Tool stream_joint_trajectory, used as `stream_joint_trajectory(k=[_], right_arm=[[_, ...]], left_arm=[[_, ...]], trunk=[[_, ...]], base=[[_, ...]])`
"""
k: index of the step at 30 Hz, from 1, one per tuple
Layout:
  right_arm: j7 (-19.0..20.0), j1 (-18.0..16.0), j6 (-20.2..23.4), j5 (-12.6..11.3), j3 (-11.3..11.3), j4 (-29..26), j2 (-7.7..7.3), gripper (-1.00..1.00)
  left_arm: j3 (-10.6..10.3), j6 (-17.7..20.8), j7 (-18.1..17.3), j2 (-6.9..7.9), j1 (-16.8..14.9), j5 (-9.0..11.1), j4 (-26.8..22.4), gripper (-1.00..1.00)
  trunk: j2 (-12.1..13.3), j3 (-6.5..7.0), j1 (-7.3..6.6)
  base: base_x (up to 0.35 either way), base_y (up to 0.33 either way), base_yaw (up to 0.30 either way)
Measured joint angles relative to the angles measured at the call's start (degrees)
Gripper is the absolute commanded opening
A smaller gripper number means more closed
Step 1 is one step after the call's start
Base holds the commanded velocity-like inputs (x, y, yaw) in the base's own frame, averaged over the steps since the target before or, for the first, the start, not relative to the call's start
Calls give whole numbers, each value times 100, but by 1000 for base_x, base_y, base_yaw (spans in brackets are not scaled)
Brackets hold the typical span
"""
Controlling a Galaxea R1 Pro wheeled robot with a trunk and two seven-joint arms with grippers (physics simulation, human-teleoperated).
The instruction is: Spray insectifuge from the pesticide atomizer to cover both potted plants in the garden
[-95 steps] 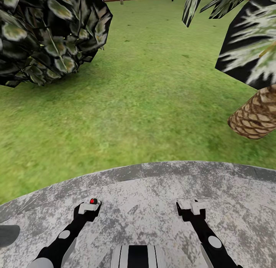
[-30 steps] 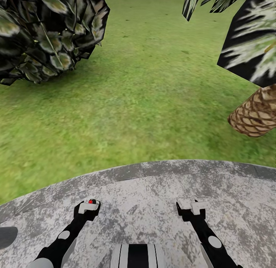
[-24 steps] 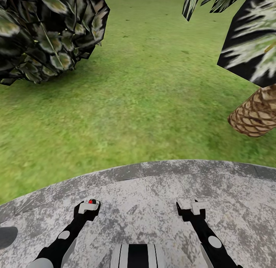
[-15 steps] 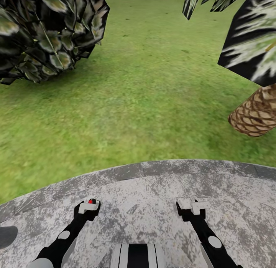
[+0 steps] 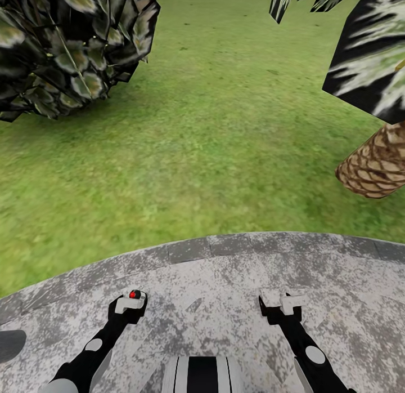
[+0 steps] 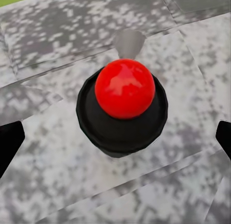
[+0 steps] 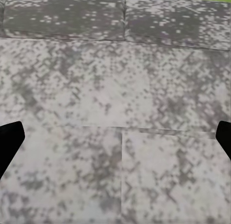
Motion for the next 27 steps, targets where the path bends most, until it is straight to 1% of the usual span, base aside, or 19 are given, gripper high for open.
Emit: stream_joint_trajectory(k=[6, 19, 27], right_arm=[[0, 0, 1, 0, 0, 0, 0, 100], [0, 0, 3, 0, 0, 6, 0, 100], [0, 0, 4, 0, 0, 7, 0, 100]], left_arm=[[-2, 0, -1, -3, 56, 8, -8, 100], [-1, 0, -1, -3, 61, 9, -9, 100], [-1, 0, -1, -3, 61, 9, -9, 100]], trunk=[[0, 0, 0], [0, 0, 0], [0, 24, 0]], base=[[10, 0, 0], [3, 0, 0], [0, 0, 0]])
